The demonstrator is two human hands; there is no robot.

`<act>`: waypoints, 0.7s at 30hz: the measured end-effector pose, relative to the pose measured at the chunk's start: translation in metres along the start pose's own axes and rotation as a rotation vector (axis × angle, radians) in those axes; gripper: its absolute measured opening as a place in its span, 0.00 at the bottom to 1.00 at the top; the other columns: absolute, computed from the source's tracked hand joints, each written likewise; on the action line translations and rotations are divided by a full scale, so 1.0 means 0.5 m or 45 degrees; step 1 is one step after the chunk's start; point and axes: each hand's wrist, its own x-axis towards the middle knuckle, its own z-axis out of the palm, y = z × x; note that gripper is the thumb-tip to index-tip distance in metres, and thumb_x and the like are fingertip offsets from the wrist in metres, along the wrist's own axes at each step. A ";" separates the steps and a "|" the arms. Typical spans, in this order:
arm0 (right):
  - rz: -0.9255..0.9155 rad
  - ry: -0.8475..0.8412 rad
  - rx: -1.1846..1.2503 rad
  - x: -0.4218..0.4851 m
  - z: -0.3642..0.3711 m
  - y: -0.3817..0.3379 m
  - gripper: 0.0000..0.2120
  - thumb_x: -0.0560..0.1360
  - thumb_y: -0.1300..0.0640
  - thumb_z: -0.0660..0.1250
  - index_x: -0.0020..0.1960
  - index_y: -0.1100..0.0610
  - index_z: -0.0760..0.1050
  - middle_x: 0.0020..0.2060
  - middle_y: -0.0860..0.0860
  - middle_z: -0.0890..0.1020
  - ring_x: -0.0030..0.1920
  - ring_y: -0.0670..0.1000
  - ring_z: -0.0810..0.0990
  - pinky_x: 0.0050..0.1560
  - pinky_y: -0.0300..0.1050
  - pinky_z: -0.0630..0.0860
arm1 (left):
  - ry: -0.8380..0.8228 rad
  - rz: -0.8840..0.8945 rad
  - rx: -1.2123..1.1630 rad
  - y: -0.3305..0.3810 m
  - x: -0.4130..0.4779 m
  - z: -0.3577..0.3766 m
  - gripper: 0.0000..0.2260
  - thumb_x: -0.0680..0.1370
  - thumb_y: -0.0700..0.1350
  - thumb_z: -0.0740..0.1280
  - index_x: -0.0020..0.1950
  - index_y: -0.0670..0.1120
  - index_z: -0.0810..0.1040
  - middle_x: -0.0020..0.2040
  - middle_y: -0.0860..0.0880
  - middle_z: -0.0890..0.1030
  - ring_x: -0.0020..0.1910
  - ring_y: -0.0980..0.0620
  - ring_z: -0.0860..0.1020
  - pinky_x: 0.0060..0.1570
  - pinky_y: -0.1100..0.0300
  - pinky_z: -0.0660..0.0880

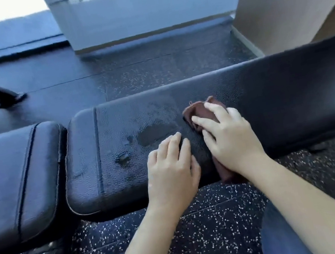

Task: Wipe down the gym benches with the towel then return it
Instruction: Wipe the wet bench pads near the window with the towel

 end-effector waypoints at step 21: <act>-0.015 0.043 0.048 -0.002 0.000 0.001 0.17 0.69 0.57 0.69 0.58 0.50 0.78 0.64 0.56 0.74 0.51 0.62 0.75 0.45 0.54 0.75 | -0.046 -0.056 0.042 0.017 0.000 0.004 0.17 0.72 0.45 0.58 0.54 0.40 0.80 0.57 0.43 0.79 0.56 0.44 0.77 0.51 0.52 0.72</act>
